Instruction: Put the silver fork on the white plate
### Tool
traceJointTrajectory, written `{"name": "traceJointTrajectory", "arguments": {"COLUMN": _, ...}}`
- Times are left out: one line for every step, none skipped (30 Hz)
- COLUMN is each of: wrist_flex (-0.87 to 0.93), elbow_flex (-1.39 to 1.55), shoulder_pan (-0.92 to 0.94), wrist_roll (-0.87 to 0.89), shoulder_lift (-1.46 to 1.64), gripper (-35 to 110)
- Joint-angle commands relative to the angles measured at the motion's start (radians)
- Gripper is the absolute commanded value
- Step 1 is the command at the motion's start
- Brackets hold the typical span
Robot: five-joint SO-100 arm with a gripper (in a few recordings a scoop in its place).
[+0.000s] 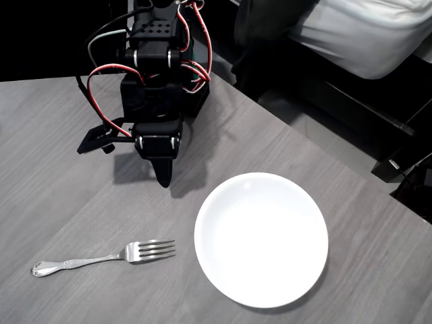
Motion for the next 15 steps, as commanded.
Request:
{"name": "traceJointTrajectory", "arguments": {"wrist_flex": 0.006, "elbow_flex": -0.003, "shoulder_pan": -0.035, "wrist_roll": -0.006, "shoulder_lift": 0.028, "gripper": 0}}
{"name": "traceJointTrajectory", "arguments": {"wrist_flex": 0.006, "elbow_flex": -0.003, "shoulder_pan": -0.032, "wrist_roll": -0.005, "shoulder_lift": 0.028, "gripper": 0}}
{"name": "traceJointTrajectory", "arguments": {"wrist_flex": 0.006, "elbow_flex": -0.003, "shoulder_pan": -0.023, "wrist_roll": -0.003, "shoulder_lift": 0.028, "gripper": 0}}
{"name": "traceJointTrajectory", "arguments": {"wrist_flex": 0.006, "elbow_flex": -0.003, "shoulder_pan": -0.005, "wrist_roll": -0.003, "shoulder_lift": 0.028, "gripper": 0}}
{"name": "traceJointTrajectory", "arguments": {"wrist_flex": 0.003, "elbow_flex": -0.003, "shoulder_pan": 0.021, "wrist_roll": -0.003, "shoulder_lift": 0.028, "gripper": 0}}
{"name": "traceJointTrajectory", "arguments": {"wrist_flex": 0.000, "elbow_flex": -0.003, "shoulder_pan": 0.058, "wrist_roll": -0.003, "shoulder_lift": 0.028, "gripper": 0}}
{"name": "traceJointTrajectory", "arguments": {"wrist_flex": -0.005, "elbow_flex": -0.003, "shoulder_pan": 0.092, "wrist_roll": -0.006, "shoulder_lift": 0.028, "gripper": 1}}
{"name": "traceJointTrajectory", "arguments": {"wrist_flex": -0.006, "elbow_flex": -0.003, "shoulder_pan": 0.114, "wrist_roll": 0.000, "shoulder_lift": 0.026, "gripper": 1}}
{"name": "traceJointTrajectory", "arguments": {"wrist_flex": -0.017, "elbow_flex": -0.003, "shoulder_pan": 0.121, "wrist_roll": 0.040, "shoulder_lift": 0.026, "gripper": 0}}
{"name": "traceJointTrajectory", "arguments": {"wrist_flex": -0.046, "elbow_flex": -0.003, "shoulder_pan": 0.117, "wrist_roll": 0.029, "shoulder_lift": 0.026, "gripper": 0}}
{"name": "traceJointTrajectory", "arguments": {"wrist_flex": -0.069, "elbow_flex": -0.003, "shoulder_pan": 0.123, "wrist_roll": 0.002, "shoulder_lift": 0.026, "gripper": 0}}
{"name": "traceJointTrajectory", "arguments": {"wrist_flex": -0.101, "elbow_flex": -0.008, "shoulder_pan": 0.144, "wrist_roll": -0.035, "shoulder_lift": 0.026, "gripper": 0}}
{"name": "traceJointTrajectory", "arguments": {"wrist_flex": -0.126, "elbow_flex": -0.017, "shoulder_pan": 0.175, "wrist_roll": -0.057, "shoulder_lift": 0.026, "gripper": 0}}
{"name": "traceJointTrajectory", "arguments": {"wrist_flex": -0.150, "elbow_flex": -0.029, "shoulder_pan": 0.201, "wrist_roll": -0.071, "shoulder_lift": 0.026, "gripper": 0}}
{"name": "traceJointTrajectory", "arguments": {"wrist_flex": -0.172, "elbow_flex": -0.044, "shoulder_pan": 0.224, "wrist_roll": -0.091, "shoulder_lift": 0.026, "gripper": 0}}
